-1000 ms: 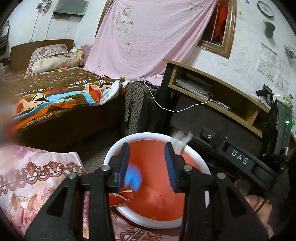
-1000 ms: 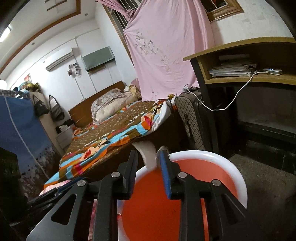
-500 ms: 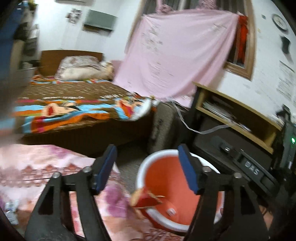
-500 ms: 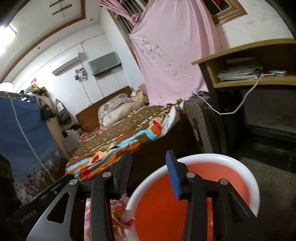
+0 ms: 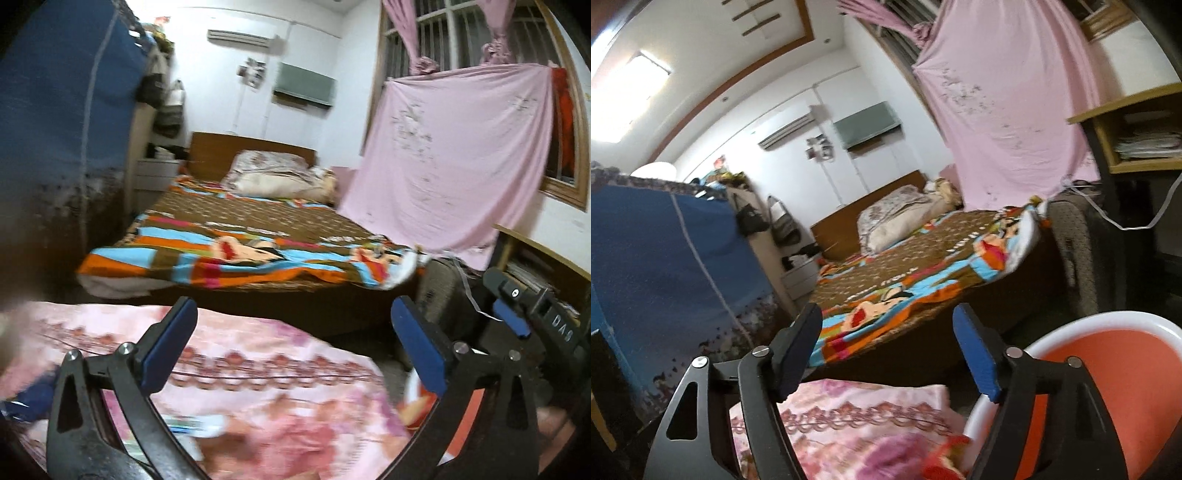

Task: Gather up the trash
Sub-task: 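Move both tools back over the trash on the bedspread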

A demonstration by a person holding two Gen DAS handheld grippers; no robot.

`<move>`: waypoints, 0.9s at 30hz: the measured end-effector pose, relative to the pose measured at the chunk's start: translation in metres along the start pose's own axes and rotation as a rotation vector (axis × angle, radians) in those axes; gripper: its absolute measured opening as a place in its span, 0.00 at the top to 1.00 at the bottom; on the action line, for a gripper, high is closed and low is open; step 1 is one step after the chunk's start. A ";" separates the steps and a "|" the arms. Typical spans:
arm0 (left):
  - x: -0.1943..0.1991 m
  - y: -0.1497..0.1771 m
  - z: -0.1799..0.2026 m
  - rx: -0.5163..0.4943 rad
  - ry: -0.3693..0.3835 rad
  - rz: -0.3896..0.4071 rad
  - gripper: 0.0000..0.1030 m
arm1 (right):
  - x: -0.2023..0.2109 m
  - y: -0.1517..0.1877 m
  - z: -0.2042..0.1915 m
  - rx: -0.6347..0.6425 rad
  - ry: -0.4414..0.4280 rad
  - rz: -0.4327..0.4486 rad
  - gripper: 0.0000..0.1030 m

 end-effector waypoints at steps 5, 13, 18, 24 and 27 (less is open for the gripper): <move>0.005 -0.001 -0.037 0.029 -0.090 0.016 0.11 | -0.027 0.012 -0.024 0.036 -0.046 -0.037 0.09; 0.001 0.010 -0.064 0.046 -0.131 -0.010 0.11 | -0.066 0.025 -0.031 0.049 -0.099 -0.083 0.02; -0.003 0.014 -0.068 0.047 -0.141 -0.021 0.11 | -0.072 0.020 -0.011 -0.083 -0.136 -0.077 0.01; -0.004 0.015 -0.069 0.054 -0.141 -0.029 0.11 | -0.065 0.012 0.008 -0.106 -0.042 -0.043 0.01; -0.002 0.014 -0.071 0.054 -0.143 -0.028 0.11 | -0.057 0.005 0.015 -0.082 0.022 0.000 0.01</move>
Point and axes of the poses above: each gripper's, at about its wrist camera, not at the fingertips, and x roughly against the way its jaws point, z to its right, y to its underside, the point moved 9 cm from there along -x, roughly the way its jaws point, and after that the axes turned 6 degrees about -x, right-handed, at the moved point
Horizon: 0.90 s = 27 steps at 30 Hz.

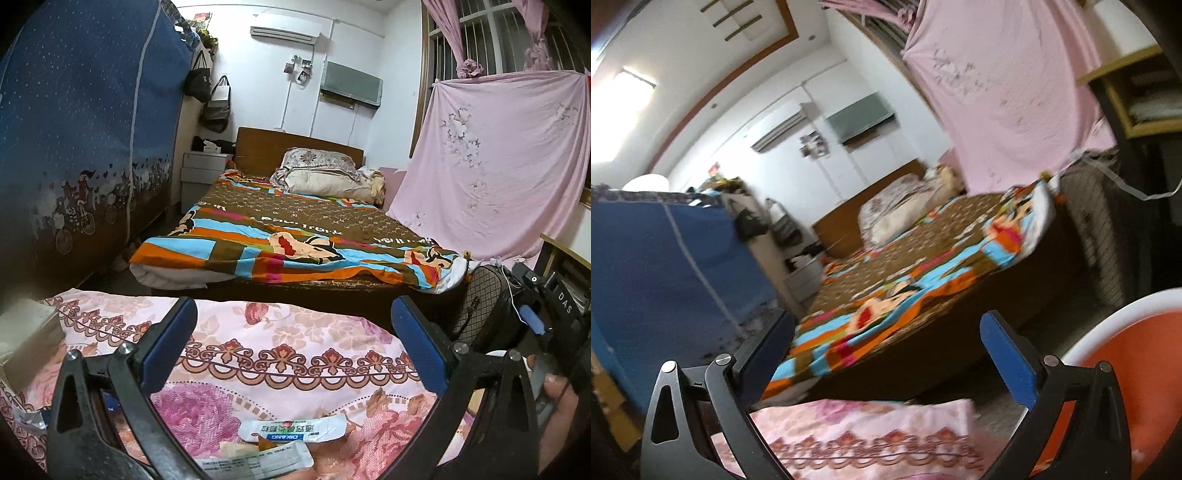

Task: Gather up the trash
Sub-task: 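Move both tools back over the trash on the bedspread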

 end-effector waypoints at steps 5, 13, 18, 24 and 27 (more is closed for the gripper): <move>0.003 0.000 -0.003 0.009 -0.003 0.002 0.11 | 0.014 -0.011 0.013 0.011 0.077 0.063 0.01; 0.013 -0.005 -0.009 0.016 0.003 0.039 0.11 | 0.032 -0.021 0.007 0.064 0.092 0.119 0.01; 0.025 -0.014 -0.011 0.011 0.002 0.067 0.11 | 0.048 -0.022 -0.028 0.169 0.045 0.147 0.00; 0.047 -0.025 -0.020 0.002 -0.001 0.105 0.11 | 0.077 -0.012 -0.077 0.315 -0.019 0.174 0.00; 0.061 -0.030 -0.026 -0.013 -0.009 0.128 0.11 | 0.092 -0.007 -0.100 0.359 -0.059 0.190 0.00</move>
Point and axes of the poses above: each gripper's, at about its wrist camera, not at the fingertips, and x roughly against the way its jaws point, z to its right, y to its underside, the point moved 9 cm from there along -x, roughly the way its jaws point, and after that the axes turned 6 degrees about -x, right-handed, at the moved point
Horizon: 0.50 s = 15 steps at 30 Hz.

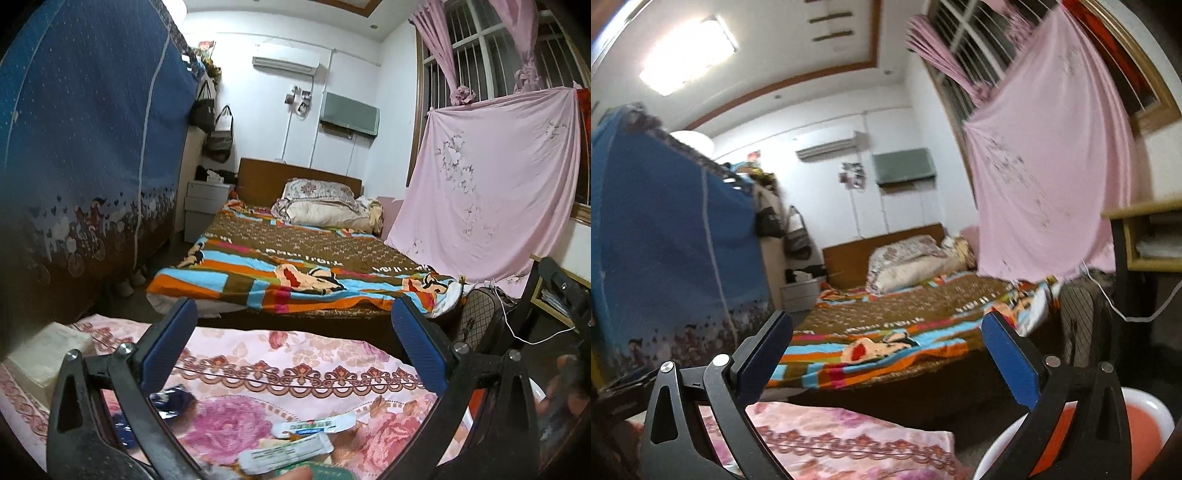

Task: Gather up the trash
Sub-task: 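Move both tools back over the trash on the bedspread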

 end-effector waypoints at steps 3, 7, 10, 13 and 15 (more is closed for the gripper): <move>0.014 -0.006 -0.008 -0.016 -0.011 0.024 0.11 | 0.013 -0.004 -0.020 0.017 -0.031 0.017 0.00; 0.033 -0.011 -0.024 -0.026 -0.033 0.051 0.11 | 0.025 -0.003 -0.040 0.032 -0.069 0.018 0.00; 0.048 -0.010 -0.040 -0.037 -0.056 0.063 0.11 | 0.036 0.003 -0.056 0.041 -0.101 0.011 0.00; 0.059 -0.007 -0.055 -0.038 -0.075 0.066 0.11 | 0.044 0.013 -0.073 0.055 -0.135 -0.010 0.00; 0.067 -0.003 -0.062 -0.042 -0.086 0.070 0.11 | 0.047 0.021 -0.085 0.072 -0.156 -0.026 0.00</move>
Point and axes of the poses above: each gripper's, at about its wrist camera, not at the fingertips, and x roughly against the way its jaws point, z to its right, y to its underside, the point moved 9 cm from there along -x, roughly the way its jaws point, and after that the axes turned 6 degrees about -x, right-handed, at the moved point
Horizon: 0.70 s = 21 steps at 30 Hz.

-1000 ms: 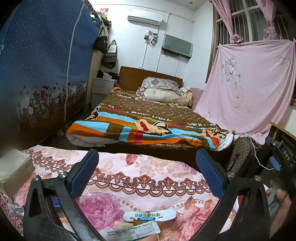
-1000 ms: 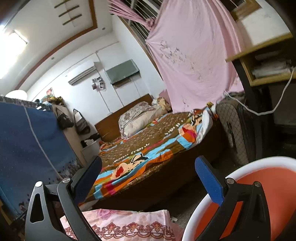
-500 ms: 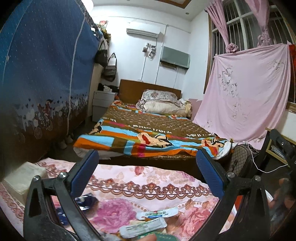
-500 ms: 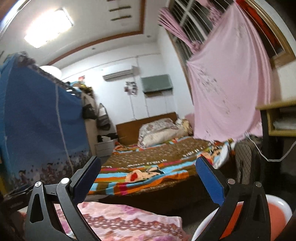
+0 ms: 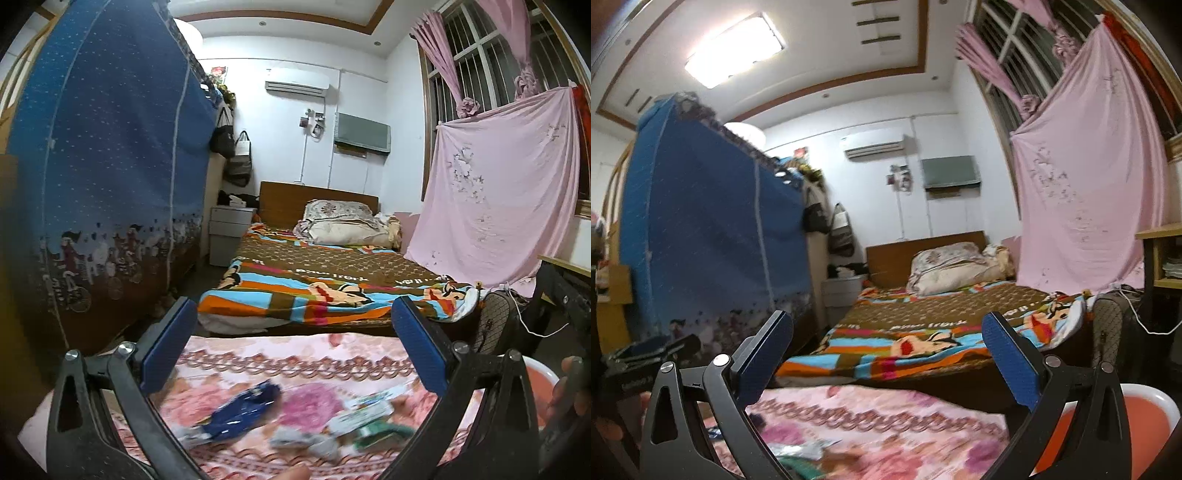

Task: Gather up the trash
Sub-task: 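Move both tools back over the trash on the bedspread, then close the left tool on the grey cloth while the right tool reaches the green packet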

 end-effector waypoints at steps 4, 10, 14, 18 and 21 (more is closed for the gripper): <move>0.011 0.008 -0.016 -0.011 -0.020 0.006 0.11 | 0.000 0.018 -0.023 0.024 -0.042 -0.037 0.00; 0.019 0.024 -0.030 -0.034 -0.017 -0.006 0.11 | -0.008 0.052 -0.050 0.098 -0.082 -0.131 0.00; 0.019 0.037 -0.032 -0.053 0.010 -0.033 0.11 | -0.014 0.079 -0.057 0.134 -0.092 -0.219 0.00; 0.017 0.049 -0.030 -0.068 0.034 -0.062 0.11 | -0.020 0.097 -0.055 0.123 -0.101 -0.316 0.00; 0.013 0.056 -0.028 -0.066 0.063 -0.094 0.11 | -0.023 0.104 -0.050 0.091 -0.105 -0.364 0.00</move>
Point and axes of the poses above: each gripper's, at about its wrist camera, not at the fingertips, and x roughly against the way its jaws point, z to its right, y to its underside, the point moved 9 cm from there along -x, roughly the way its jaws point, and after that the axes turned 6 degrees about -x, right-handed, at the moved point
